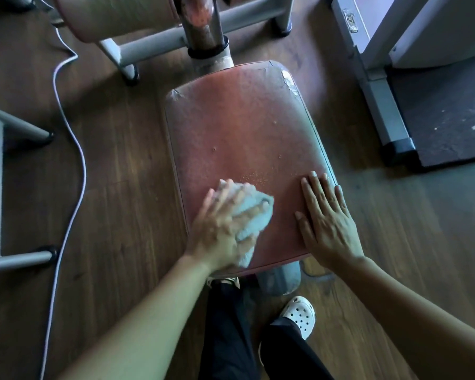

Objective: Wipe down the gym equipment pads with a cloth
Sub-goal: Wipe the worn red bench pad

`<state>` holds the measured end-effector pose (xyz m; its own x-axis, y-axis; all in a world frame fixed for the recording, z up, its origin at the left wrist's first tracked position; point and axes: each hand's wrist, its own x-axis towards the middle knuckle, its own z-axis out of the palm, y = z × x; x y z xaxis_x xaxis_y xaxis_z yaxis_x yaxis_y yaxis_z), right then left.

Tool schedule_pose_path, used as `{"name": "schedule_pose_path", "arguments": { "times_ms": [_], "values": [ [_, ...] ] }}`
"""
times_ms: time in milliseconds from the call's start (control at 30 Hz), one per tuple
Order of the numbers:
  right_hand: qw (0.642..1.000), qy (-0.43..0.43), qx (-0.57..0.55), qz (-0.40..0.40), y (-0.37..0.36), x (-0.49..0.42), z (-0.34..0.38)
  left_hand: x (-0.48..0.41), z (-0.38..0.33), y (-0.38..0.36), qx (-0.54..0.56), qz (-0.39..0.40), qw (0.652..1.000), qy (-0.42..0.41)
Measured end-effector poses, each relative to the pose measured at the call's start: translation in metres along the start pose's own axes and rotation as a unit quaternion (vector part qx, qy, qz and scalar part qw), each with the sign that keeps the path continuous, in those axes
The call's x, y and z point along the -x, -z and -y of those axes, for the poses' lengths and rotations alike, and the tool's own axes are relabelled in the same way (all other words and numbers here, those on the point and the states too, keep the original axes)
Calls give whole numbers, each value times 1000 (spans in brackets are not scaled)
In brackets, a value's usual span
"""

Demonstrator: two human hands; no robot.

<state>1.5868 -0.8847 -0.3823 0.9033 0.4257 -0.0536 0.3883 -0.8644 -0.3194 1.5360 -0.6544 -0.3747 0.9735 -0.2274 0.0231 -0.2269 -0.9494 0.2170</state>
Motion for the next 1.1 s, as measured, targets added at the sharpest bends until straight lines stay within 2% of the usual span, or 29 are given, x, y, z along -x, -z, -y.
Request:
{"name": "schedule_pose_path", "arguments": {
  "times_ms": [100, 167, 200, 333, 467, 533, 667, 733, 833, 900, 967, 1100],
  "values": [
    [1000, -10, -8, -1, -1, 1, -5, -57, 21, 1, 11, -52, 980, 193],
    [1000, -15, -13, -5, -1, 3, -6, -84, 8, 0, -5, -54, 965, 256],
    [1000, -17, -16, -7, 0, 4, -7, -90, -3, 0, -13, -42, 970, 238],
    [1000, -19, -23, -1, 3, 6, -9, -54, -38, -2, -6, 5, 998, 65],
    [999, -21, -37, 9, 3, 5, -10, -17, -41, 6, 47, 42, 998, 26],
    [998, -39, -54, -9, 4, 3, -5, -17, -32, 11, 100, 46, 993, 35],
    [985, -94, -127, -65, 12, -14, 40, -27, 15, 17, 175, -80, 958, 214],
    [983, -77, -154, -56, 12, -20, 74, -25, 48, 18, 147, -77, 952, 255],
    [992, -45, -115, -35, -1, -20, 115, -18, 77, 15, 93, 8, 971, 220],
    [997, -51, -53, -35, -12, -18, 125, -15, 81, 10, 74, 33, 977, 195],
    [997, -59, -12, -44, -19, -20, 125, -13, 80, 5, 72, 29, 978, 193],
    [995, -58, -1, -81, -23, -36, 113, -13, 80, 0, 75, 9, 981, 181]
  ]
}}
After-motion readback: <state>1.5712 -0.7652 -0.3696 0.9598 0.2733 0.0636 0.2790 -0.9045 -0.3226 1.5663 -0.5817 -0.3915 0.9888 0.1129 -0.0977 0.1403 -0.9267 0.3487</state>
